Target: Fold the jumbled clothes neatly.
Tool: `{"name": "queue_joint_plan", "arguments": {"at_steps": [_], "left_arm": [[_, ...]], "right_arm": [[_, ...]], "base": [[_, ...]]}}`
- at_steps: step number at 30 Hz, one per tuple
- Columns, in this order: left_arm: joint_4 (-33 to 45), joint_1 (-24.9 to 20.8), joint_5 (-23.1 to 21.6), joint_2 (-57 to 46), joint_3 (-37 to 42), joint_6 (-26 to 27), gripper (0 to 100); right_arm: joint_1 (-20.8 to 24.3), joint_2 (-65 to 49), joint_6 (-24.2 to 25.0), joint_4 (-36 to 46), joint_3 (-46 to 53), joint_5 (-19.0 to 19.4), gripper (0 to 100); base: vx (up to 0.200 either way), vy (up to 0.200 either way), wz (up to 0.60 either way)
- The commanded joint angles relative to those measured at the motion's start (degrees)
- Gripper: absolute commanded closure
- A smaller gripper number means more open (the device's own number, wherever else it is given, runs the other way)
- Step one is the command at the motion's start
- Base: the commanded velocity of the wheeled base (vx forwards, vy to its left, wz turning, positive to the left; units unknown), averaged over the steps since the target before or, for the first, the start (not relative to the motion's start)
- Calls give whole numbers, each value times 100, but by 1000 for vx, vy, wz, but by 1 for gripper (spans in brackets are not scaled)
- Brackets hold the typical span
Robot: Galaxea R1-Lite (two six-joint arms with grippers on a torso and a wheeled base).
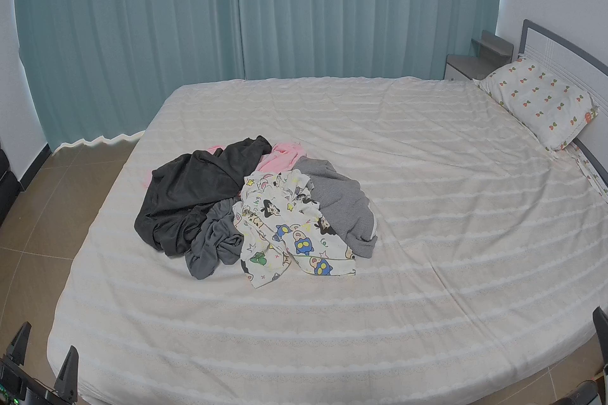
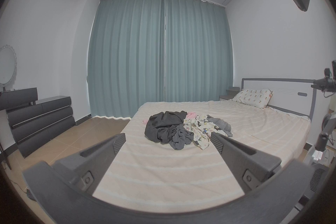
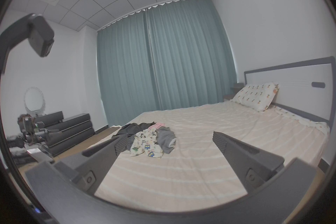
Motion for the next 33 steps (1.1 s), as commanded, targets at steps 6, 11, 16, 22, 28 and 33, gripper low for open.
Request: {"name": "queue_joint_plan", "arguments": {"at_steps": [6,11,16,22,28,33], "left_arm": [[-1,2,1,-104,99,-4,0],[-1,2,1,-104,99,-4,0],[-10,2,1,-104,99,5,0],[-10,2,1,-104,99,5,0],[-10,2,1,-104,99,5,0],[-10,2,1,-104,99,5,0]], "right_arm": [[1653,5194,1369,-1031,-1066,-107,0],[2180,6424,2081,-2367,-1075,-739,0],[2488,7804,2221,-3325,-1286,-1355,0],[2716,9202,2335,-3405,-2147,-1451,0],[2787,10371,2661,-3405,-3219,-1487,0],[2804,11320,2696,-3405,-4116,-1741,0]], "base": [[0,0,0],[0,0,0],[0,0,0],[0,0,0],[0,0,0],[0,0,0]]}}
